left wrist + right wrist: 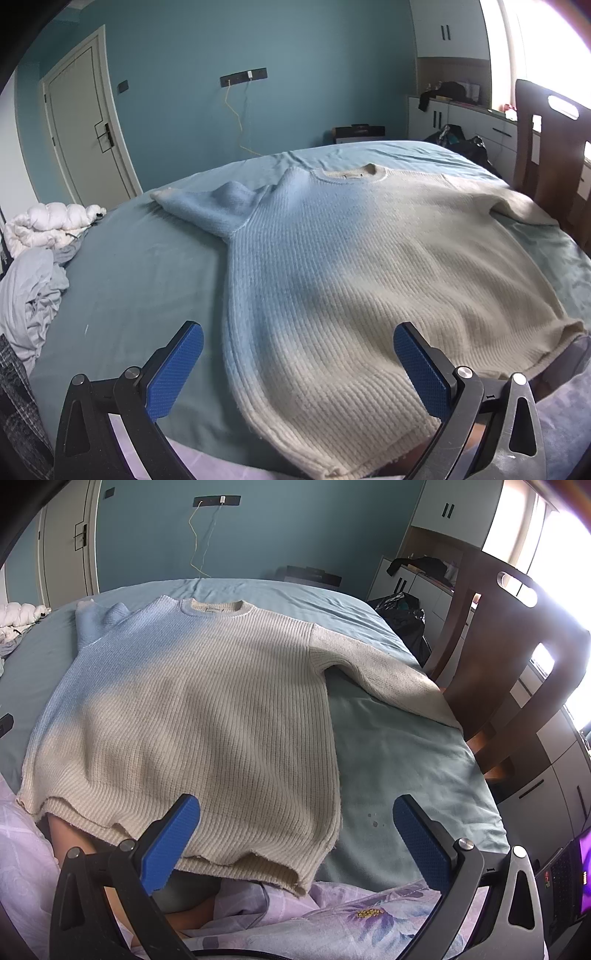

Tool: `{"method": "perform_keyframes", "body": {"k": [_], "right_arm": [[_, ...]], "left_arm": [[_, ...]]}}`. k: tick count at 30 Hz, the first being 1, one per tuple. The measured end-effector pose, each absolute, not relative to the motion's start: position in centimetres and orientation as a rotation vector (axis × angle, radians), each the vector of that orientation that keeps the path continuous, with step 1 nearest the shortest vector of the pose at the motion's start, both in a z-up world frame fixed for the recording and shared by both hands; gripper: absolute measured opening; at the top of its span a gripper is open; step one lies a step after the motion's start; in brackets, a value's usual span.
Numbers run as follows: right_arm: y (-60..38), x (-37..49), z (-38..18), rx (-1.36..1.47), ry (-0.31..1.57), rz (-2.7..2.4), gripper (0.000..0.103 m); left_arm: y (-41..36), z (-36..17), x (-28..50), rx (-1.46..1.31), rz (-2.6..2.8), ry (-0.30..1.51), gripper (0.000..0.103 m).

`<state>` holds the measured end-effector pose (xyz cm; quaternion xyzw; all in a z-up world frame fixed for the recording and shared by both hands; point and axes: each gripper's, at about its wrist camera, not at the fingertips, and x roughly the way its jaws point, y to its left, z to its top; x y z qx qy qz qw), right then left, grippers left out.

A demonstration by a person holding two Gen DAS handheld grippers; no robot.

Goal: Fold small clothes

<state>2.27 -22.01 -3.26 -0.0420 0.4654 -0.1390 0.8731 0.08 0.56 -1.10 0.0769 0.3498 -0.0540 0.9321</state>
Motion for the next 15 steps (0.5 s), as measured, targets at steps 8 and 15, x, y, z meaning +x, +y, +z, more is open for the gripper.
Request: {"method": "perform_keyframes", "body": {"k": [8, 15], "right_arm": [[-21.86, 2.28, -3.50, -0.096, 0.978, -0.292, 0.102], [-21.86, 2.32, -3.47, -0.095, 0.979, -0.293, 0.102]], "left_arm": [[0.69, -1.17, 0.16, 0.153, -0.108, 0.718, 0.103], [0.66, -1.21, 0.20, 0.155, -0.109, 0.719, 0.103]]}}
